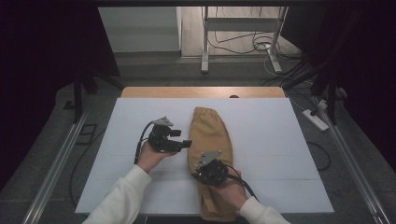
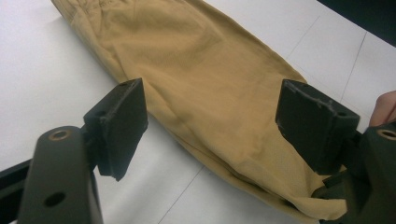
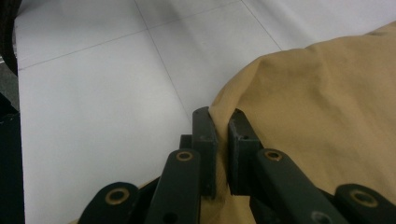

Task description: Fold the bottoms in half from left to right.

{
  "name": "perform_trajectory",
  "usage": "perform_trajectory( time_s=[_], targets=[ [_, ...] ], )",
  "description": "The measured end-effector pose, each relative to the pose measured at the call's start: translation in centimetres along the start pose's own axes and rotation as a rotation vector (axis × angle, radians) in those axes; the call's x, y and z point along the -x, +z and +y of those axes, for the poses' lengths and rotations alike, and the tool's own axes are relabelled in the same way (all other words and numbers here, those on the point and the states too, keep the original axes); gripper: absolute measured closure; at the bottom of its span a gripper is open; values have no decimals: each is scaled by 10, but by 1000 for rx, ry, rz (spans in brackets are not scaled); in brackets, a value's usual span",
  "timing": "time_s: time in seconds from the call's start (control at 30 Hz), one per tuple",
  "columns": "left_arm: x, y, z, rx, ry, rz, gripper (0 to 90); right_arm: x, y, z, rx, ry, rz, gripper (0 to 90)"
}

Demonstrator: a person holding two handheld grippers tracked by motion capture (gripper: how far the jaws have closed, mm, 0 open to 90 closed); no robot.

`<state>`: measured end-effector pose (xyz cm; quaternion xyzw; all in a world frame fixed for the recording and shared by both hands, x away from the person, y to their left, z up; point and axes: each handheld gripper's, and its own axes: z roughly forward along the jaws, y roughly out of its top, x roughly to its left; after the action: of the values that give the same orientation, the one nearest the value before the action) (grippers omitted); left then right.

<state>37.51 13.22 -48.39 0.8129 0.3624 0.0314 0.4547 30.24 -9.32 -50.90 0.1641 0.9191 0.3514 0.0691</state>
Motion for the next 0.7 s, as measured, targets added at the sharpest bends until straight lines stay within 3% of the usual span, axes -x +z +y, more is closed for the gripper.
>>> perform_trajectory(
  time_s=[0.1, 0.2, 0.3, 0.43, 0.7],
  targets=[
    [0, 0, 0, -2, 0, 0, 246, 1, -1, 0, 6, 9, 6, 774],
    [0, 0, 0, 2, -3, 1, 246, -1, -4, 2, 44, 7, -4, 584],
    [-1, -1, 0, 4, -1, 4, 243, -1, -11, 4, 92, 15, -16, 467],
    [-1, -1, 0, 4, -1, 5, 240, 8, -23, 4, 157, 64, -12, 423],
    [-2, -1, 0, 0, 0, 6, 240, 34, -37, -3, 189, 135, -50, 396]
  ],
)
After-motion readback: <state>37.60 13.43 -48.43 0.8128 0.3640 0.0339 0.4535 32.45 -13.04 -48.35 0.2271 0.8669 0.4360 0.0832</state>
